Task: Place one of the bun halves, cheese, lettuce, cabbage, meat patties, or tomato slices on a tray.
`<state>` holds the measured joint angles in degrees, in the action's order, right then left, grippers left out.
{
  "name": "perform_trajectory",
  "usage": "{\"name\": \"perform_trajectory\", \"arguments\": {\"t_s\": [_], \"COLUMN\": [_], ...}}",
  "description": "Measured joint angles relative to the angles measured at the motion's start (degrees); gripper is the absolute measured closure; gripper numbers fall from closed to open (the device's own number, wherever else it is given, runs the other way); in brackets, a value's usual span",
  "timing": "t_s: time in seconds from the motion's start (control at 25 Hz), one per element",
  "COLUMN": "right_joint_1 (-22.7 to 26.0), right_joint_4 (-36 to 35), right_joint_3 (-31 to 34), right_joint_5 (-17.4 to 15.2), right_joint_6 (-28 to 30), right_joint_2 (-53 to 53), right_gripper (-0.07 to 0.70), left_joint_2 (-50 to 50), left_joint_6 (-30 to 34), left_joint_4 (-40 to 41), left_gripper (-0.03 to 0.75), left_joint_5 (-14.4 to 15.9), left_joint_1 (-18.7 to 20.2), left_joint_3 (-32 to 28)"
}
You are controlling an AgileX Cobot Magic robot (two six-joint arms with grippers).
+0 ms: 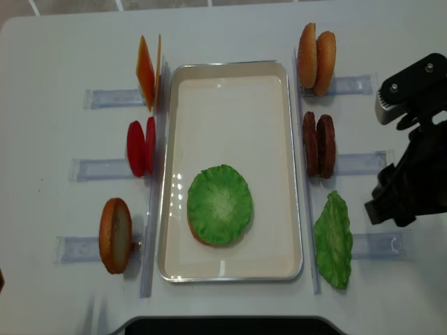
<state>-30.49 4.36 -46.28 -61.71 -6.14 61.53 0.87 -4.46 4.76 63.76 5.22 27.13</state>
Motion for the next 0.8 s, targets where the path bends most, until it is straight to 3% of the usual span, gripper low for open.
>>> {"name": "perform_trajectory", "arguments": {"t_s": [0.2,0.52,0.68,0.8], "right_joint_1": [4.16,17.74,22.61,23.51], "right_joint_4": [4.25,6.41,6.15,5.84], "right_joint_3": [0.00,4.92,8.95,10.28], "right_joint_5": [-4.07,-7.75,-8.15,-8.47], "right_joint_6": [-0.79,-0.03,0.04,0.04], "right_joint_2": [-5.24,-22.13,-32.60,-39.53], "right_gripper": [0.210,0.210,0.210,0.211], "left_joint_2": [0.00,0.00,0.00,0.00], "left_joint_6": [0.00,0.00,0.00,0.00], "left_joint_4": [0.00,0.00,0.00,0.00], "left_gripper": [0.558,0.558,0.558,0.558], "left_joint_5": [0.00,0.00,0.00,0.00], "left_joint_1": [0.00,0.00,0.00,0.00], "left_joint_3": [0.00,0.00,0.00,0.00]}}
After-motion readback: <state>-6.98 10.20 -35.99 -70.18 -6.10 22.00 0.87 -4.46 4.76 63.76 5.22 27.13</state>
